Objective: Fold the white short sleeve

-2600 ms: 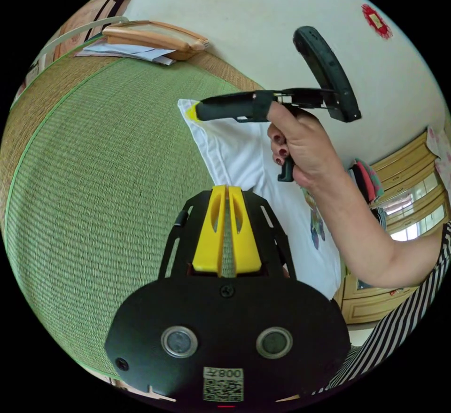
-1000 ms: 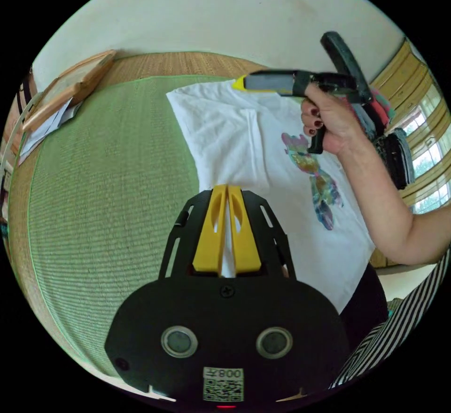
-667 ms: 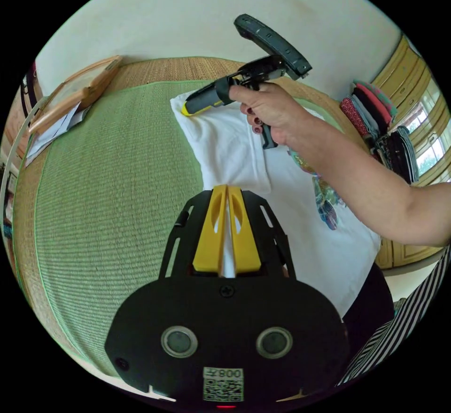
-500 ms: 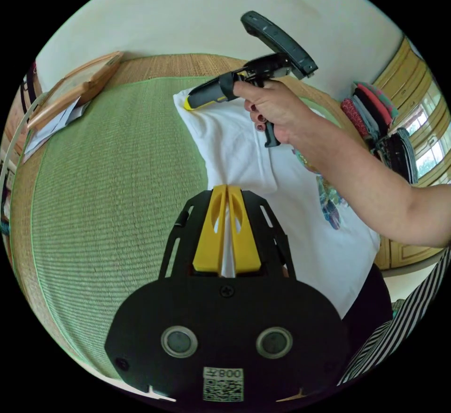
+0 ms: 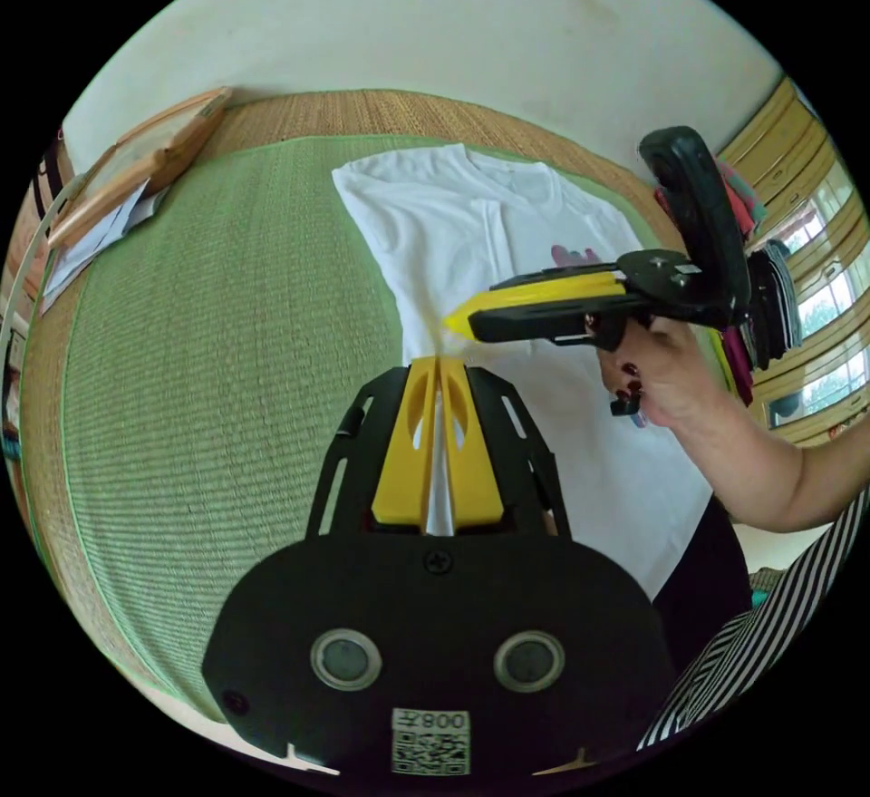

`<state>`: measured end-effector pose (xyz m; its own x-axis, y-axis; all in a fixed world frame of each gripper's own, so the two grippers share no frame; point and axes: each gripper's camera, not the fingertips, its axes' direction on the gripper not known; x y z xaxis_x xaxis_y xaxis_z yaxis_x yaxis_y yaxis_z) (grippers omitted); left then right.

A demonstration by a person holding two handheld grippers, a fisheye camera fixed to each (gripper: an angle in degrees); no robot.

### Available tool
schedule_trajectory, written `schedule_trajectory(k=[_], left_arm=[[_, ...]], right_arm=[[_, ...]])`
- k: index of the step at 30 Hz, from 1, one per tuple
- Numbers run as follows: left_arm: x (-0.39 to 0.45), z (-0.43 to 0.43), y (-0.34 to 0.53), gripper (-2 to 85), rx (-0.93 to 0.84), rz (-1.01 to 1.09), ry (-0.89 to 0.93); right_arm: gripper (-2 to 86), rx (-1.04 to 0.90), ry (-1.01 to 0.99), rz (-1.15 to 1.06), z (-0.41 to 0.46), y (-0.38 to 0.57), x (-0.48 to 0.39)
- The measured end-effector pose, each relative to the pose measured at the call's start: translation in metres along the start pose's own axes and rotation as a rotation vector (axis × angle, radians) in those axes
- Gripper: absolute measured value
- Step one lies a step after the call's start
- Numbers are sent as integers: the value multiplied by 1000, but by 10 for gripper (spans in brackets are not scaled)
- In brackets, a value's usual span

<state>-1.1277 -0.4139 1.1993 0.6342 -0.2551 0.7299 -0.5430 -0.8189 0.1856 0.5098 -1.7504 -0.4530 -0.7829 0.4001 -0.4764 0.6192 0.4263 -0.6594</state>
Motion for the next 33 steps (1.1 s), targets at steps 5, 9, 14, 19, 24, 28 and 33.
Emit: schedule_trajectory(k=[5,9,14,19,24,28,33], left_arm=[[-20,-19,38,3,97,-52,140],[-37,-20,83,7,83,-114,287],[-56,-17,156,31,15,-216,445],[-79,-13,213,95,-23,-383,514],[-95,-4,264,123,-70,-470,533],[-103,12,298,137,-111,-512,549],[-110,35,325,143,-142,-565,580]], right_arm=[[1,61,-94,60,-58,46,9],[2,34,-109,131,-104,132,10],[4,8,-104,314,-160,262,16],[16,96,-72,532,-231,407,15],[48,141,12,684,-274,517,12],[72,172,17,817,-290,600,19],[88,182,-60,906,-285,668,35]])
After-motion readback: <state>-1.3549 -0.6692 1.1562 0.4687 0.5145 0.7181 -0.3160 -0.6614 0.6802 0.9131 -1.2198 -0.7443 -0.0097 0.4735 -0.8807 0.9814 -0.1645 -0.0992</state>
